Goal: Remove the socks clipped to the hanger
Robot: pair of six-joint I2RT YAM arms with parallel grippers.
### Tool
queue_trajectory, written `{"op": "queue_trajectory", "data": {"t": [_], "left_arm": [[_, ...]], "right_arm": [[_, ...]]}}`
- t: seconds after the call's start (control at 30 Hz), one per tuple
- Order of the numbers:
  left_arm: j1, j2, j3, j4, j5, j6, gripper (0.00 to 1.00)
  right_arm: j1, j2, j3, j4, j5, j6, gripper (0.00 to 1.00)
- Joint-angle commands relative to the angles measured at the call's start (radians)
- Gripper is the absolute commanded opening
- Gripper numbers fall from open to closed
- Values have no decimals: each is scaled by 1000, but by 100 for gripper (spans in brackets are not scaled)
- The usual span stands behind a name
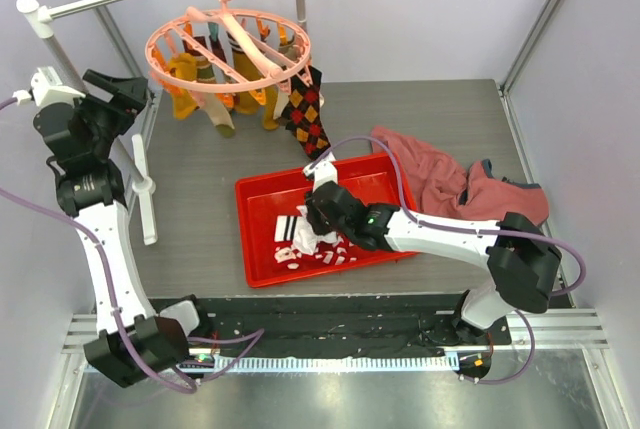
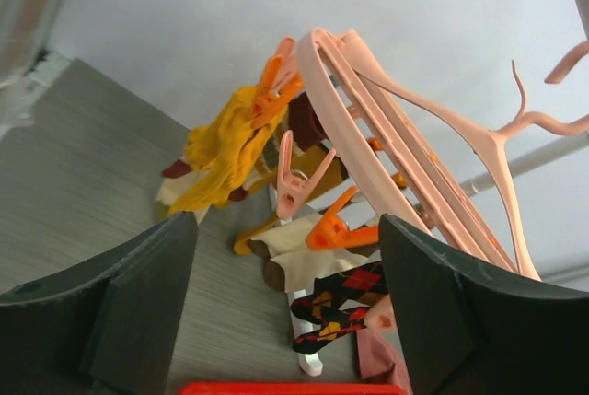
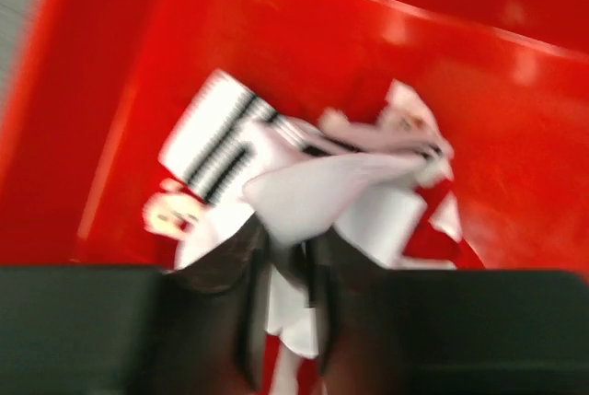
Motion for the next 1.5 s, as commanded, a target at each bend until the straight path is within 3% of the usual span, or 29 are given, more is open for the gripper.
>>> {"op": "queue_trajectory", "data": {"t": [0.0, 0.03, 0.07, 0.1, 0.23, 0.37, 0.57, 0.8, 0.9, 1.23, 1.47], "left_arm": [[0, -65, 59, -176, -165, 41, 92], [0, -68, 89, -217, -151, 52, 100], [2, -63, 108, -239, -128, 63, 100], [0, -63, 125, -265, -111, 73, 100], [-1, -72, 186, -397, -50, 104, 100], [-3, -140, 160, -406, 60, 113, 100], [-104, -319, -92, -158, 287, 14, 100], [-329, -436, -268, -115, 343, 20, 100], [-366, -479, -312, -115, 386, 18, 100], [-378, -632, -495, -129, 441, 14, 100], [-380, -659, -486, -135, 452, 14, 100]], "right_arm": [[-7, -81, 54, -187, 139, 80, 49], [-7, -93, 69, -254, 175, 92, 56], [-7, -110, 92, -285, 188, 93, 65], [-7, -148, 100, -328, 200, 92, 99], [-7, -263, 134, -420, 196, 40, 100], [-7, -345, 201, -531, 216, 21, 100], [-7, -460, 247, -646, 294, 121, 100], [-7, -606, 231, -635, 286, 150, 100], [-5, -658, 211, -618, 297, 170, 100], [-7, -802, 168, -530, 220, 138, 100], [-7, -839, 154, -514, 249, 141, 100]]}}
